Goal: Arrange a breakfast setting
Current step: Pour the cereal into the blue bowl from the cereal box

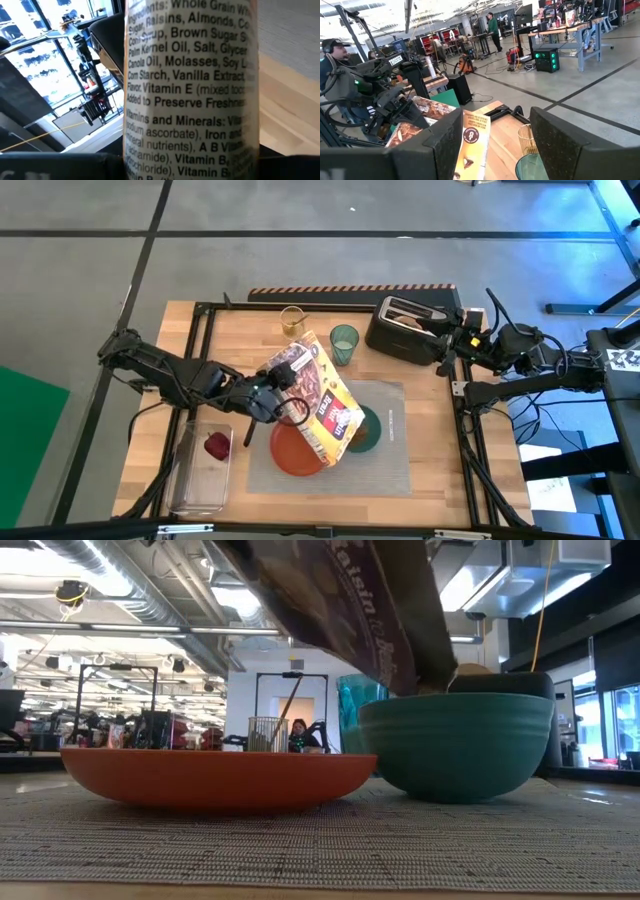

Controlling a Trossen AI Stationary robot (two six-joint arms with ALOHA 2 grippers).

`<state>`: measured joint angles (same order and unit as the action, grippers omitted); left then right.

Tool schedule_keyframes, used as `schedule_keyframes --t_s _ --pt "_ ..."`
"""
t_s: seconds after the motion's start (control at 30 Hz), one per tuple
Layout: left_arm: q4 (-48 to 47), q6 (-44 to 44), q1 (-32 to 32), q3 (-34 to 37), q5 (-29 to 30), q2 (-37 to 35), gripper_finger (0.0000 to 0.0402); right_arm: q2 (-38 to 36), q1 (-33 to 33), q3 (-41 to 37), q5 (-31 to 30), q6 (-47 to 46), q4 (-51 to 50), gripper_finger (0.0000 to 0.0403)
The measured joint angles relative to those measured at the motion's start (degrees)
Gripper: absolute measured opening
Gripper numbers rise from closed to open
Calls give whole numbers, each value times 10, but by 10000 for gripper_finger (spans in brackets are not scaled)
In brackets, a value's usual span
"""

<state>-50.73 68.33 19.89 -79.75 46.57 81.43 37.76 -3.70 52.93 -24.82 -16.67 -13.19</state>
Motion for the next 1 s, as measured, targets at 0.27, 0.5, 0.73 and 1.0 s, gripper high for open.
schedule_keyframes --t_s 0.27,0.5,0.73,1.0 --pt "6 15 -1 0 4 0 144 0 0 0 0 0 0 221" --pt "5 11 -4 0 -1 0 144 0 0 0 0 0 0 221" --pt "19 12 1 0 3 0 144 0 0 0 0 0 0 221" --pt "7 -7 -4 0 -3 0 144 0 0 0 -1 0 0 221"
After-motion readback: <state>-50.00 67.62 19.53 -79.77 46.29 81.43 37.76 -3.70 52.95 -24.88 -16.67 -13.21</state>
